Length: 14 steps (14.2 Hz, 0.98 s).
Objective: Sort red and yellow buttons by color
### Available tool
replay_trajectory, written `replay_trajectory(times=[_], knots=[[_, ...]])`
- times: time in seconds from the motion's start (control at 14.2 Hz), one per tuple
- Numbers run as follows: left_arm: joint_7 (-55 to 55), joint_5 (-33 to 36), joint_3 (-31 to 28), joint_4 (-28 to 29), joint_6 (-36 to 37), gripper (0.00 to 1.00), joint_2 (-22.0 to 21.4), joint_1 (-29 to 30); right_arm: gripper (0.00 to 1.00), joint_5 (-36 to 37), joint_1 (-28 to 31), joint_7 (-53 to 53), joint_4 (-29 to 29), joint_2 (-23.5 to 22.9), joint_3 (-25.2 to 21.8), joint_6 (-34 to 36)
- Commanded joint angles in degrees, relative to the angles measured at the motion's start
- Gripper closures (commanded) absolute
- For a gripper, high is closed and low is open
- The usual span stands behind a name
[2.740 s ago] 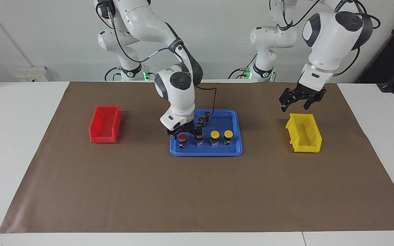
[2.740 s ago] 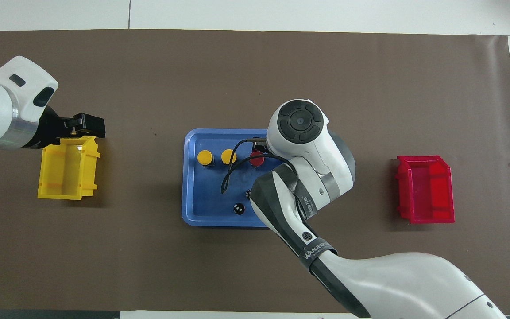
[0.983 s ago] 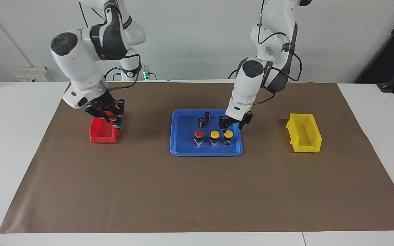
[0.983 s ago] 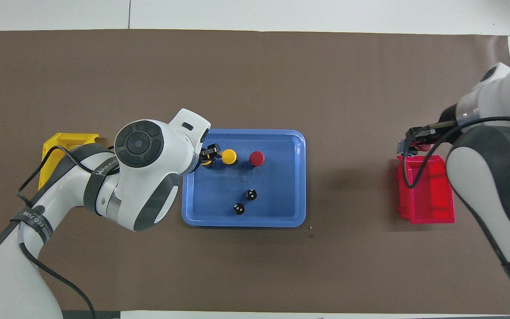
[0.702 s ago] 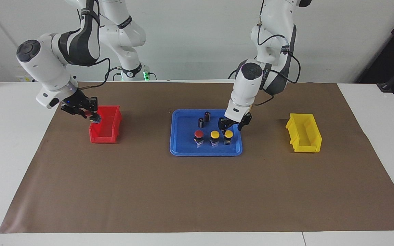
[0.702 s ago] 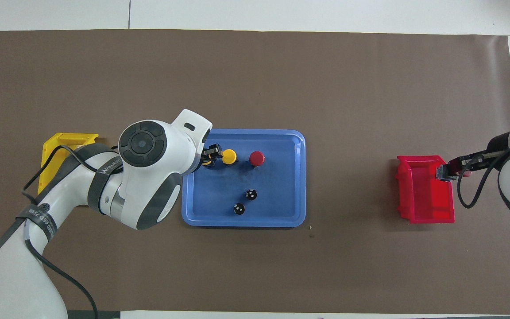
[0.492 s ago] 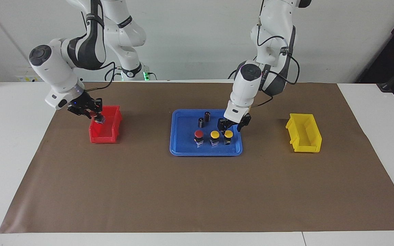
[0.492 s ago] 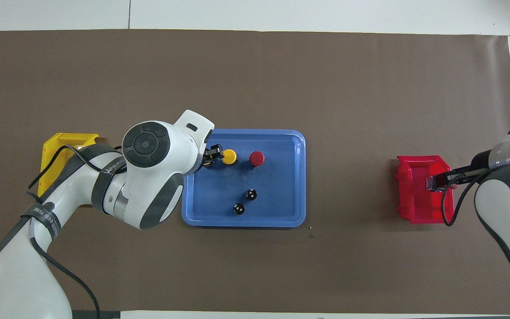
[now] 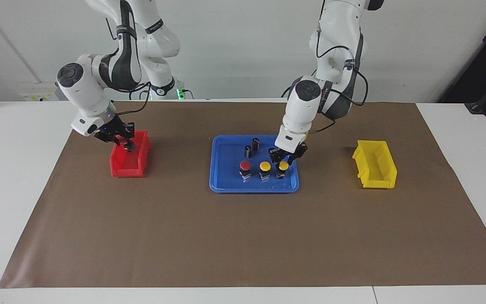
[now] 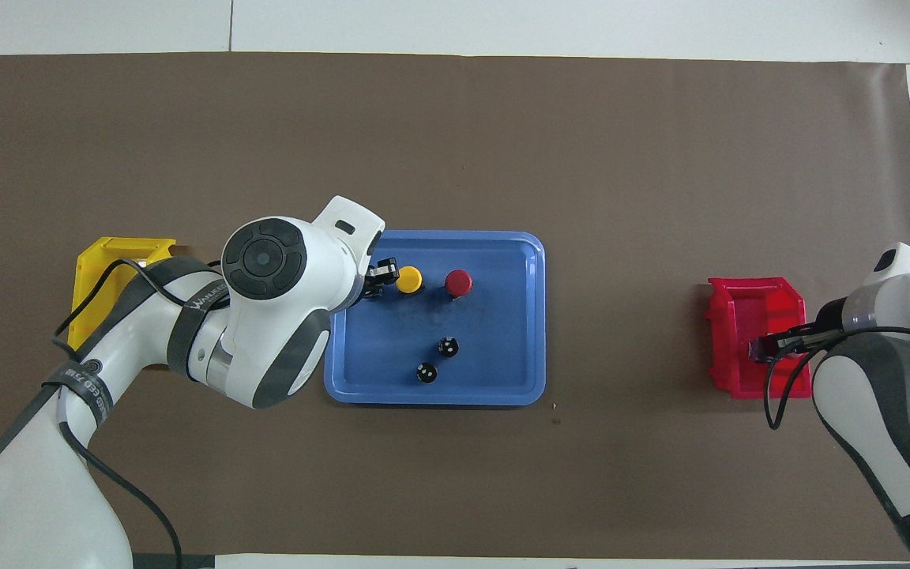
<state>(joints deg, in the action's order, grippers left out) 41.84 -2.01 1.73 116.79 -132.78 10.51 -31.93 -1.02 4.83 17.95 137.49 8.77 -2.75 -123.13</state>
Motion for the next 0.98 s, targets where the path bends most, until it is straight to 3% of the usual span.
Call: replay_trajectory(times=[0.0,0.14,0.28,0.35,0.49,0.56,0.77,0.91], knots=[[0.87,0.08,-1.03,-1.12,-0.38,0.91,0.91,-0.85,0.95,0.66,-0.09,-1.25,3.66,1.96,0.21,-3.08],[1.40,0.08,-1.11,-2.70,2.07,0.98,0.65,-0.24,0.95,0.66,-0.18,-1.52,4.10,1.61,0.29,-3.43],[0.70,0.08,-1.47,-6.12,9.69,0.99,-1.71,0.72,0.93,0.66,-0.09,-1.52,4.63,1.69,0.29,-4.48],[-0.26,0.51,-1.47,-7.44,14.34,0.99,-3.46,2.56,0.87,0.66,-0.18,-1.69,5.24,1.87,0.38,-4.93],[-8.75,1.92,-1.55,-7.46,19.56,0.99,-7.06,6.16,0.46,0.66,-0.18,-1.69,5.77,1.96,0.38,-5.11],[-12.36,1.92,-1.38,-7.11,20.62,0.99,-8.82,9.92,0.40,0.66,-0.18,-1.61,5.69,1.96,0.38,-5.02],[-26.50,1.92,-1.38,-6.93,25.10,0.99,-12.09,19.59,0.38,0.66,-0.26,-1.52,4.90,1.78,0.38,-4.41],[-33.20,1.92,-1.38,-6.05,25.47,0.99,-12.62,24.61,0.38,0.75,-0.26,-1.43,1.40,0.82,0.64,-1.26]])
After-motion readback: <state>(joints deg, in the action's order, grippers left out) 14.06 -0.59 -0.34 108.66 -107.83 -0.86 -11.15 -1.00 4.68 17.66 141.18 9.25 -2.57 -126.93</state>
